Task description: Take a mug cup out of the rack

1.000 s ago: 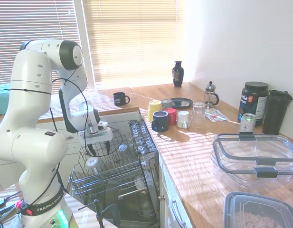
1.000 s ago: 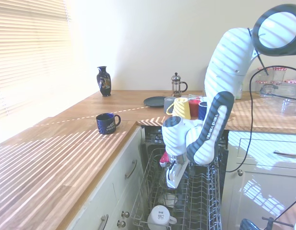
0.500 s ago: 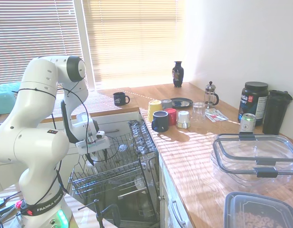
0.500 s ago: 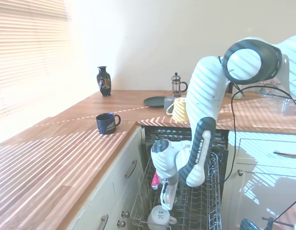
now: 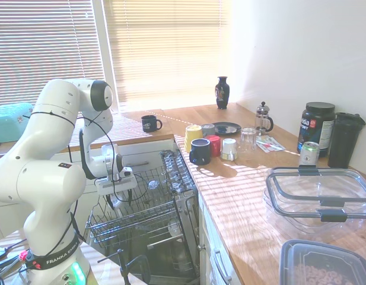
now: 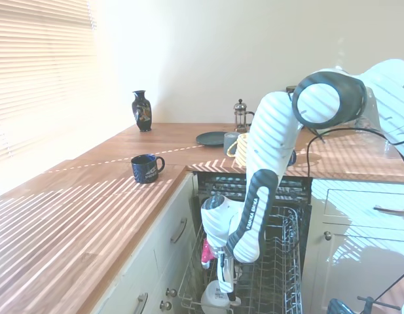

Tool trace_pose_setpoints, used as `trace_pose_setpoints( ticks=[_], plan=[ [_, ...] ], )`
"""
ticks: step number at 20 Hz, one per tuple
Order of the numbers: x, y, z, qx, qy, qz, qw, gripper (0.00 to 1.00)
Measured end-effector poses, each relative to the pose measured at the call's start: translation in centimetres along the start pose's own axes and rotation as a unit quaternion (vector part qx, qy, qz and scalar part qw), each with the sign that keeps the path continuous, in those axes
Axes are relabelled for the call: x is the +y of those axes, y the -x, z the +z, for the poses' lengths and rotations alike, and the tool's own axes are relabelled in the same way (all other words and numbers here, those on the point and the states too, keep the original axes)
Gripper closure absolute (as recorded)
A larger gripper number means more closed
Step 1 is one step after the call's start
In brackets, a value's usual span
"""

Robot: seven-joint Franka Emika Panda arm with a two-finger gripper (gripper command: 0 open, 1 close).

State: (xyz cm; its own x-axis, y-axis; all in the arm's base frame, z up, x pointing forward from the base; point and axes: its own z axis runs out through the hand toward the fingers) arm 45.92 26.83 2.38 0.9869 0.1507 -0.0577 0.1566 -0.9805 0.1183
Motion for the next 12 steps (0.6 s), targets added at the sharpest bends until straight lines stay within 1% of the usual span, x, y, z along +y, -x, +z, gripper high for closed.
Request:
trace_pose_setpoints(
  ticks=[4, 9, 10, 12],
  plan=[
    [-0.1, -0.5, 2.3, 0.006, -0.005, -0.031, 0.9995, 0.0],
    [0.0, -1.1, 3.0, 0.025, -0.023, -0.048, 0.9983, 0.0],
    [0.0, -1.0, 3.3, 0.026, -0.024, -0.048, 0.9982, 1.0],
    [-0.1, -0.8, 4.0, 0.03, -0.028, -0.046, 0.9981, 1.0]
  ],
)
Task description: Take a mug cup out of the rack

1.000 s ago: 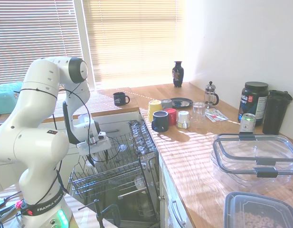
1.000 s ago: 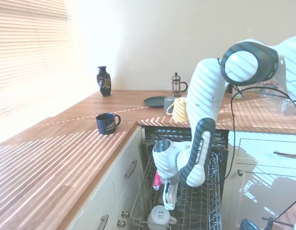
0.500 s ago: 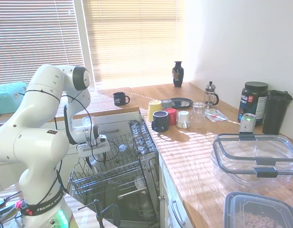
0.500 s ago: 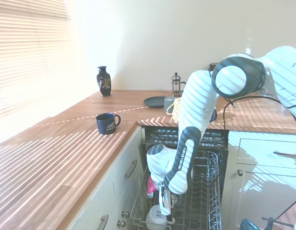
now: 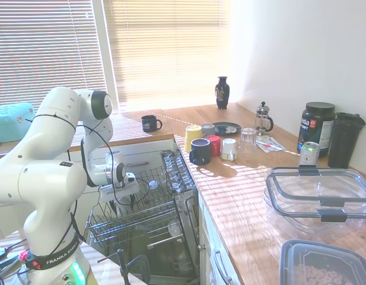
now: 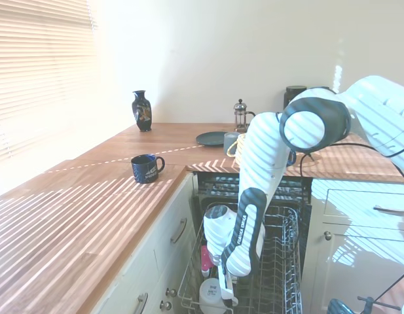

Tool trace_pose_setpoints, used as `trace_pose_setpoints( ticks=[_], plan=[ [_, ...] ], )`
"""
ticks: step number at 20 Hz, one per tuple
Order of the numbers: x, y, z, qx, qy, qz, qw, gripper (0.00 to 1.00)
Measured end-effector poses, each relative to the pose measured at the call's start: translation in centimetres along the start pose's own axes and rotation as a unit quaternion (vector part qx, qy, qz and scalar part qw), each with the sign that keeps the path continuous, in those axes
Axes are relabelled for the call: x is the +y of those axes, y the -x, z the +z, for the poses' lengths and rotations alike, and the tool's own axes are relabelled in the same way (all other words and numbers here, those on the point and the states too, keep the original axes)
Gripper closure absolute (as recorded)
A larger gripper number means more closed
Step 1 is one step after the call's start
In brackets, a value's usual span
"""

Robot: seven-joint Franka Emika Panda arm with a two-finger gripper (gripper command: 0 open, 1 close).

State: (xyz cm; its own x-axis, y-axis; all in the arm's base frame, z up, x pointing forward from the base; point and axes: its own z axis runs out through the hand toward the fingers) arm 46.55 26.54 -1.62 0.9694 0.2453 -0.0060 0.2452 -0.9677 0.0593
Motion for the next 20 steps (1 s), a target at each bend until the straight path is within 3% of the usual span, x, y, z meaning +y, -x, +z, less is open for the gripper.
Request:
trace_pose_setpoints(
  ticks=[12, 20],
  plan=[
    [-0.5, 0.3, 0.9, 0.009, -0.007, 0.021, 0.9997, 1.0],
    [-1.3, 0.2, 0.9, 0.0, -0.005, 0.027, 0.9996, 1.0]
  ],
)
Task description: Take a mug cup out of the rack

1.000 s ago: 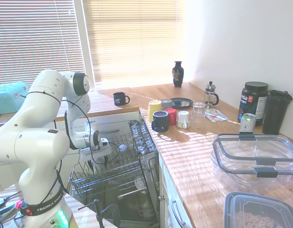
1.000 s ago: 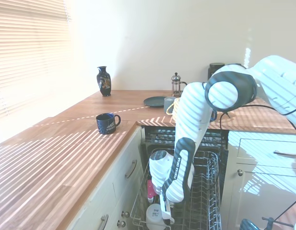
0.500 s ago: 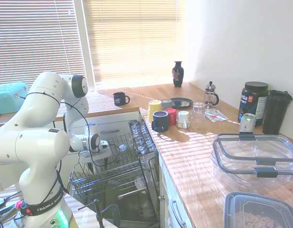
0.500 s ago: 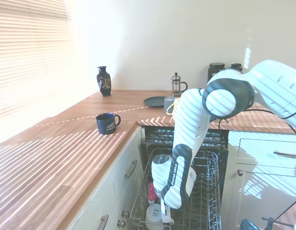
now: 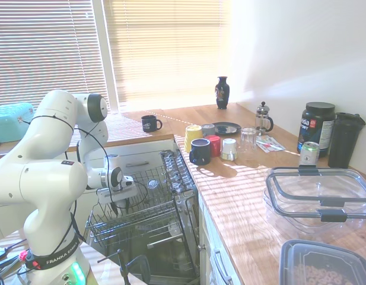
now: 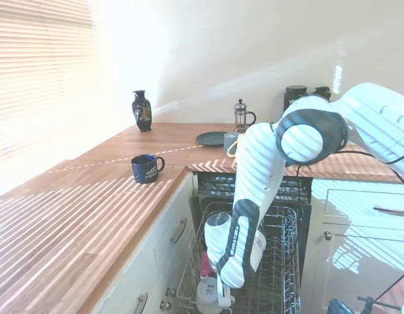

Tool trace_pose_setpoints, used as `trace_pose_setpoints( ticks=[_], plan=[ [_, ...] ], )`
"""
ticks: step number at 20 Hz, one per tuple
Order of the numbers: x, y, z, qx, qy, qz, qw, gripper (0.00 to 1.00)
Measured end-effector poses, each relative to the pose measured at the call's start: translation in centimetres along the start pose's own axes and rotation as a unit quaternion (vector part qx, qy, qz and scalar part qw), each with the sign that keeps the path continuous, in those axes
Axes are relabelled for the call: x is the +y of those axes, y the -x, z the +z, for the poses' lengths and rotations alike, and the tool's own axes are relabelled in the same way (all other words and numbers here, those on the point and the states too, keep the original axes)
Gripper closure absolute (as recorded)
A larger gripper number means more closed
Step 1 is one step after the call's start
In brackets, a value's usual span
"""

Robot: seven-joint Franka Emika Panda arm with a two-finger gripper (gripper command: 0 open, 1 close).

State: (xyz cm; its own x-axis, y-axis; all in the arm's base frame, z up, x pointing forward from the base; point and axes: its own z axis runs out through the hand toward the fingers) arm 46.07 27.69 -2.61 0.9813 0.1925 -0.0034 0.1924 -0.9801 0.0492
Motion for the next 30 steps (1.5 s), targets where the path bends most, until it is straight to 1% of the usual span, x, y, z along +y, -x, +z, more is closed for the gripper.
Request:
trace_pose_setpoints(
  ticks=[14, 17, 19, 21, 24, 27, 30],
  plan=[
    [-0.4, -1.2, -0.6, -0.033, 0.013, 0.003, 0.9994, 1.0],
    [-0.4, -1.6, -1.1, -0.04, 0.012, 0.014, 0.999, 1.0],
    [-0.1, -1.9, -1.6, -0.046, 0.003, 0.03, 0.9985, 1.0],
    [0.3, -2.4, -2.3, -0.05, -0.006, 0.041, 0.9979, 1.0],
    [0.3, -2.9, -4.2, -0.052, -0.009, 0.044, 0.9976, 1.0],
    [0.3, -2.6, -6.5, -0.047, -0.012, 0.049, 0.9977, 1.0],
    [1.0, -2.5, -9.3, -0.035, -0.013, 0.059, 0.9975, 1.0]
  ],
)
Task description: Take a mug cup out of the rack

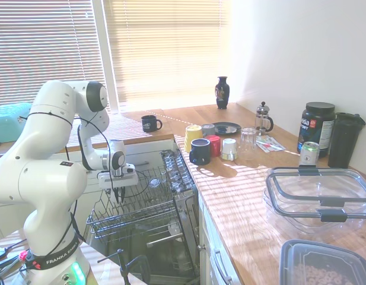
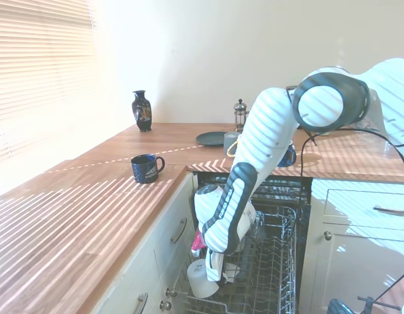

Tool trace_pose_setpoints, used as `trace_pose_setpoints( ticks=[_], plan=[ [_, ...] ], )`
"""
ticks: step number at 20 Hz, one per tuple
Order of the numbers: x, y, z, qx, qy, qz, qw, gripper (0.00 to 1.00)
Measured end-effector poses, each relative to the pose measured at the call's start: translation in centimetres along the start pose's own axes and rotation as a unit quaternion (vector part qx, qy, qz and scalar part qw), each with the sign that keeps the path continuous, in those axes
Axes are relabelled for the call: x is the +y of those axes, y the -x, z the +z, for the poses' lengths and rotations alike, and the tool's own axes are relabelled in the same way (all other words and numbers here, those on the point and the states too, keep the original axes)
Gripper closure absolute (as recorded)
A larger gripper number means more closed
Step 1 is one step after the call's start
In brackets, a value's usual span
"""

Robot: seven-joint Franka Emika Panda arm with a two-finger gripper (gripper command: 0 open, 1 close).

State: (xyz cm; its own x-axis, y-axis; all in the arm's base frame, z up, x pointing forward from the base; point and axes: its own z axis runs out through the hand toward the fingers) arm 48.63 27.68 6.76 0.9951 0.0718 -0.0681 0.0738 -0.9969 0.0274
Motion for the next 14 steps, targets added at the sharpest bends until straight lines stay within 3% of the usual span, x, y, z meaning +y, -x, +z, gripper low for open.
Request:
trace_pose_setpoints(
  ticks=[14],
  plan=[
    [2.2, 1.4, -8.2, 0.049, 0.021, 0.038, 0.9979, 1.0]
  ],
)
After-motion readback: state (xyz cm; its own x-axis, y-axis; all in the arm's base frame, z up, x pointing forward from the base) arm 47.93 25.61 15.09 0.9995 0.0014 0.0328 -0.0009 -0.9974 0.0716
